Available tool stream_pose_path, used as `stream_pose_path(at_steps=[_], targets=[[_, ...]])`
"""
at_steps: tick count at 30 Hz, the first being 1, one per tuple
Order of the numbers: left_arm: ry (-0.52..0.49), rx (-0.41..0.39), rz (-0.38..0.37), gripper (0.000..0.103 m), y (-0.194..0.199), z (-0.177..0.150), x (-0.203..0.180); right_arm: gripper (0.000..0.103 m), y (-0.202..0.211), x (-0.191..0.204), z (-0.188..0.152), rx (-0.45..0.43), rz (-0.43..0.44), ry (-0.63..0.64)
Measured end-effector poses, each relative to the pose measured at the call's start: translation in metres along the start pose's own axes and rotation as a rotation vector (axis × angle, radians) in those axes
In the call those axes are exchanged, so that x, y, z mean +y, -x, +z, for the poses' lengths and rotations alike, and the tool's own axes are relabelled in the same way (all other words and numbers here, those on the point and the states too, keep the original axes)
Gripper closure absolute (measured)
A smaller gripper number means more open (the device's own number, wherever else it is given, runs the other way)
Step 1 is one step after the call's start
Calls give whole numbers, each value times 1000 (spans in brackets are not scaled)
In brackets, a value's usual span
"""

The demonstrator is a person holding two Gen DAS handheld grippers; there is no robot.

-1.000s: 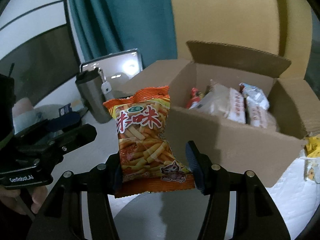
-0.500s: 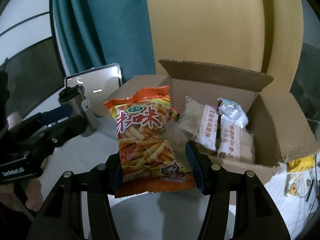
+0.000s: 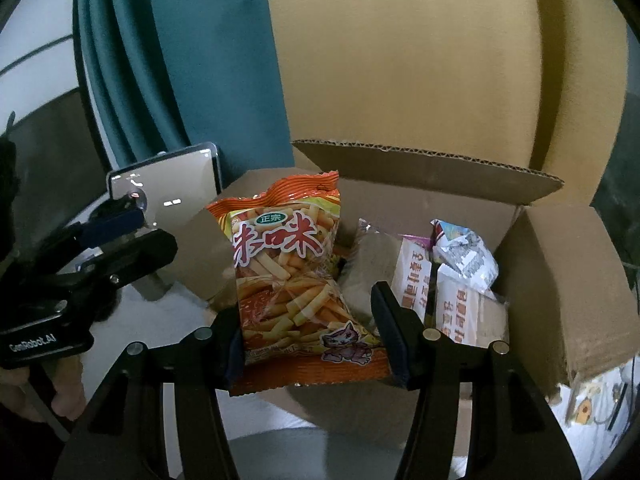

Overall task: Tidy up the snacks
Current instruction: 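Lift the orange stick-snack bag with the right gripper and lower it into the box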

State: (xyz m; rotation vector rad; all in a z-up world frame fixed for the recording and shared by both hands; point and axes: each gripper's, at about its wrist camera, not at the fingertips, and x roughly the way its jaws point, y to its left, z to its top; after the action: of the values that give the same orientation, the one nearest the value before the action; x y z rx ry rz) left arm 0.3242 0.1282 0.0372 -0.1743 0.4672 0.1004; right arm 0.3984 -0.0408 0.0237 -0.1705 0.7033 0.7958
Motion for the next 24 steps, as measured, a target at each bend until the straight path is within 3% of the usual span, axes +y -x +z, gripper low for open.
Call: stream_pose_path(at_steps=[14,24], targets=[[28,34,4,25,-47,22,41,43,-63,-11,42,72,52,-114],[41,61,2,25,-72,30,53,43,-108,-24,64,159,-12,-189]])
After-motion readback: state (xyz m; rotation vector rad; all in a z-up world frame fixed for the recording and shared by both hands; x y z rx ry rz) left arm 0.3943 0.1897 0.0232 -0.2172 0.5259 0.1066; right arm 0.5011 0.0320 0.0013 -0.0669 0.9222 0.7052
